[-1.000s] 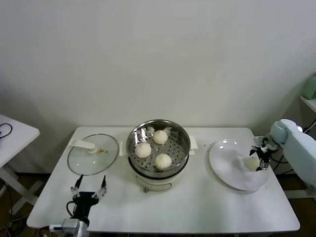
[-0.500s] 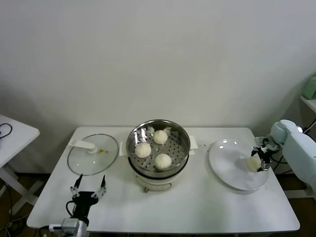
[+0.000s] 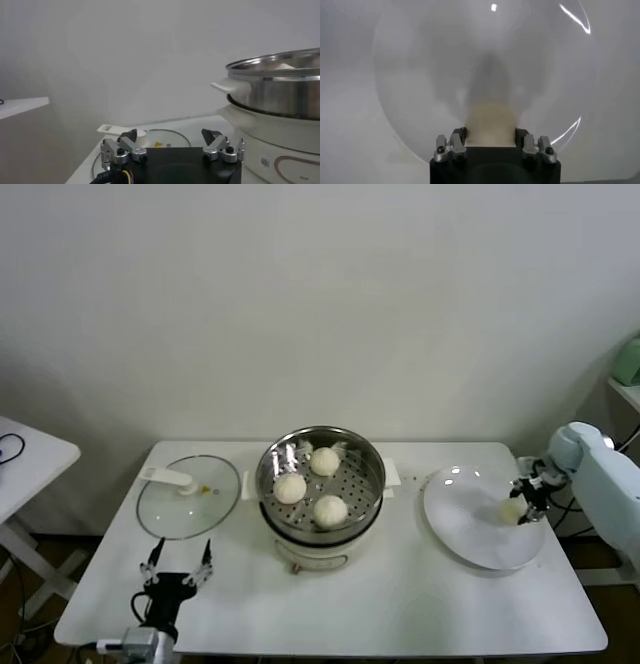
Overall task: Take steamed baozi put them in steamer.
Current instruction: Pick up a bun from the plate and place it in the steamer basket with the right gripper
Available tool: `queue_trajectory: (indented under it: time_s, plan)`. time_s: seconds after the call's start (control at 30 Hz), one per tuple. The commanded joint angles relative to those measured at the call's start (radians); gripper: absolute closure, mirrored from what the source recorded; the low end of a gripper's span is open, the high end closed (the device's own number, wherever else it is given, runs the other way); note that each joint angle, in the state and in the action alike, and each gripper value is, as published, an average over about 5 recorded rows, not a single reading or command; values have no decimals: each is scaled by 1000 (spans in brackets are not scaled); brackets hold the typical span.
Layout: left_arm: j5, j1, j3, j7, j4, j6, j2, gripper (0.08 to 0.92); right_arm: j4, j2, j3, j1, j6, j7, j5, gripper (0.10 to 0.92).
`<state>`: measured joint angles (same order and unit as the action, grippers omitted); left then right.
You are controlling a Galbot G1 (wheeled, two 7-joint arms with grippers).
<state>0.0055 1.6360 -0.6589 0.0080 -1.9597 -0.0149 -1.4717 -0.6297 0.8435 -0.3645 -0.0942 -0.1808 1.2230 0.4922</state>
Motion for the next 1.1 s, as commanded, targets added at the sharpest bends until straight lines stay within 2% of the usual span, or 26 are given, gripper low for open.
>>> queue_trajectory:
  time_s: [0.03,0.37,0.57,0.9,1.1]
  plan:
    - [-2,3,0,1,-3,-3,-1,177,-46,-28,-98,69,20,7,-117,398]
    - [-4,15,5,4,-15,-9,1,177,-306,-119,-469,310,210,10,-573,394]
    - [-2,16,14,4,-28,-8,3,177,-450,-95,-672,495,323,-19,-799,394]
    - [-2,27,25,5,-49,-11,-3,177,-531,44,-902,704,416,-67,-1052,389]
    - [-13,24,32,5,-69,-8,-4,177,-531,131,-991,782,441,-83,-1137,389]
